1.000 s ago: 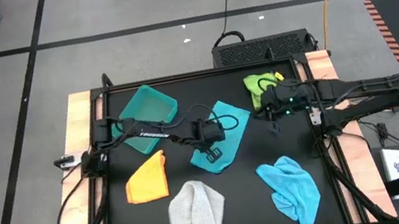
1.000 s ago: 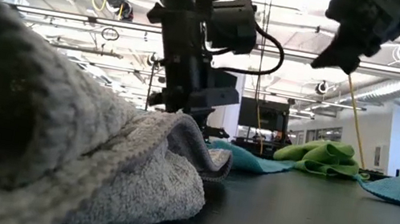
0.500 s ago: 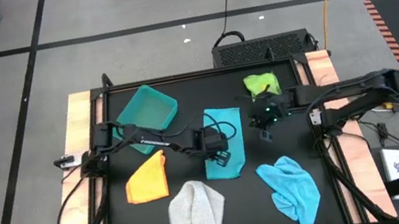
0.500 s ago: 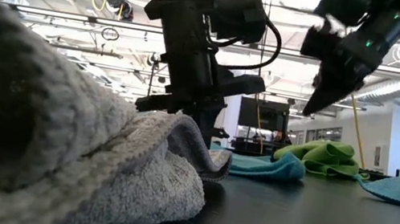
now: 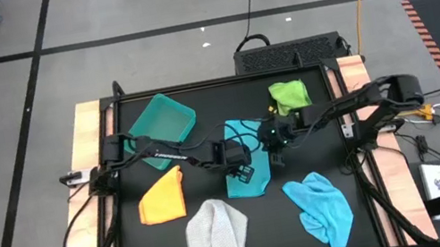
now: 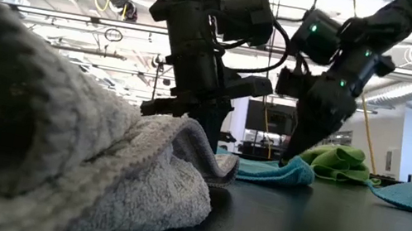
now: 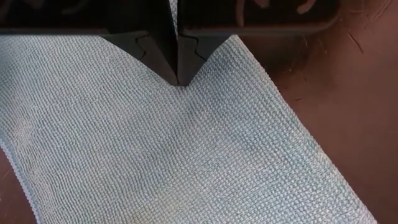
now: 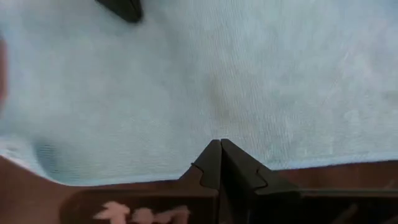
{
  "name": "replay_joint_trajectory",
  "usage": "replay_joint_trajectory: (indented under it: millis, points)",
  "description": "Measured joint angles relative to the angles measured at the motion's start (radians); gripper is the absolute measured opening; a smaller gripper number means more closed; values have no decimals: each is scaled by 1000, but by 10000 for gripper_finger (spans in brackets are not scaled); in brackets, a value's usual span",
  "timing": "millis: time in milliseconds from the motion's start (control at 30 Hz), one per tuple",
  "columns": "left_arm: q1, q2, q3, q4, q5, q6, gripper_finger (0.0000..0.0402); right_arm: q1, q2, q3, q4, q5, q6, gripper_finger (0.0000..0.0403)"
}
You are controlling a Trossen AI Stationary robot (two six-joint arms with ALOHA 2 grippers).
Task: Fold microfiber towels
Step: Fold the top blue microfiber towel
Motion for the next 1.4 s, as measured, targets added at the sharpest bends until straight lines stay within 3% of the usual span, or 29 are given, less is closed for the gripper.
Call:
replay_joint_trajectory:
  millis: [333, 667, 967, 1200, 1400]
  points:
    - [0, -1, 0, 0, 6, 18, 2, -23, 94, 0, 100, 0, -22, 0]
    - [5, -2, 0, 7, 24, 45, 2, -105, 55, 1, 57, -37, -56, 0]
    - [15, -2, 0, 5, 32, 58, 4, 25, -125, 2, -50, -128, -37, 0]
    - [17, -2, 0, 3, 33, 60, 10, 114, -51, 2, -33, -99, -9, 0]
    - [16, -2, 0, 2, 29, 46, 7, 165, 31, 2, 81, -72, -5, 0]
